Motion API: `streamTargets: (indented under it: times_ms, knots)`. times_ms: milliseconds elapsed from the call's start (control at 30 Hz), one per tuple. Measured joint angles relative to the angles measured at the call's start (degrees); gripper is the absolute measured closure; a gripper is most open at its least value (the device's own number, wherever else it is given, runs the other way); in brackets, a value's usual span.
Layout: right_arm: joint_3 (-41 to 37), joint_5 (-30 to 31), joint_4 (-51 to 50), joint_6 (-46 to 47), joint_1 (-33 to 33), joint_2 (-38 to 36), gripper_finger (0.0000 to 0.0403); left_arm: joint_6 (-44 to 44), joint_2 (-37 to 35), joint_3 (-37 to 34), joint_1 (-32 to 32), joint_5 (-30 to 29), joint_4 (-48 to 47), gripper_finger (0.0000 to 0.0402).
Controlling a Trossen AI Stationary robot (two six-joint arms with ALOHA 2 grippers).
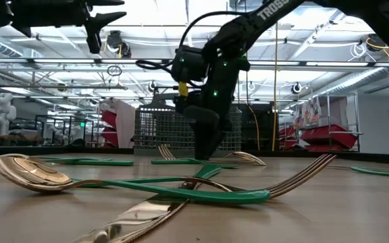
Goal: Sort silverware
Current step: Put the green spoon into the gray silverware organizer
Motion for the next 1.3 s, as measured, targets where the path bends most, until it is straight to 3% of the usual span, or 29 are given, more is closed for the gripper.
streamTargets:
  times_ms: [167,233,400,567,700,867,1067,1167,1300]
  knots:
    - [-0.11,-0.01,-0.71,0.57,0.75,-0.38,0.0367,-0.03,-0.54,0.0,-0.02,-0.09,-0.01,0.03]
    - [0.35,0.69,-1.58,1.75,0.9,-0.63,0.0389,-0.17,-0.74,0.0,-0.02,-0.09,0.02,0.03]
    - [6.57,7.06,-12.44,0.93,1.98,-0.02,0.0399,-1.48,-1.86,0.0,0.26,-0.11,0.18,0.03]
    - [18.89,12.7,-21.71,-3.33,2.85,-0.45,0.0401,-1.45,-3.18,0.0,0.26,-0.11,0.16,0.03]
    - [30.53,24.01,-31.33,-9.08,2.33,-0.29,0.0402,-1.43,-3.93,-0.02,0.26,-0.11,-0.06,0.03]
    - [42.26,36.75,-38.14,-24.63,-0.64,-0.64,0.0402,0.48,-4.5,-0.02,0.26,-0.11,-0.04,0.03]
    - [43.49,57.47,-42.01,-53.29,-7.88,-0.09,0.0402,2.02,-4.48,-0.02,0.26,-0.53,-0.94,0.03]
    - [43.5,62.15,-39.67,-62.06,-10.6,0.49,0.0403,3.37,-4.46,-0.04,0.26,-1.32,-1.96,0.03]
    - [43.5,63.3,-33.71,-69.91,-11.52,1.59,0.0403,5.12,-4.48,-0.04,0.26,-2.63,-4.21,0.03]
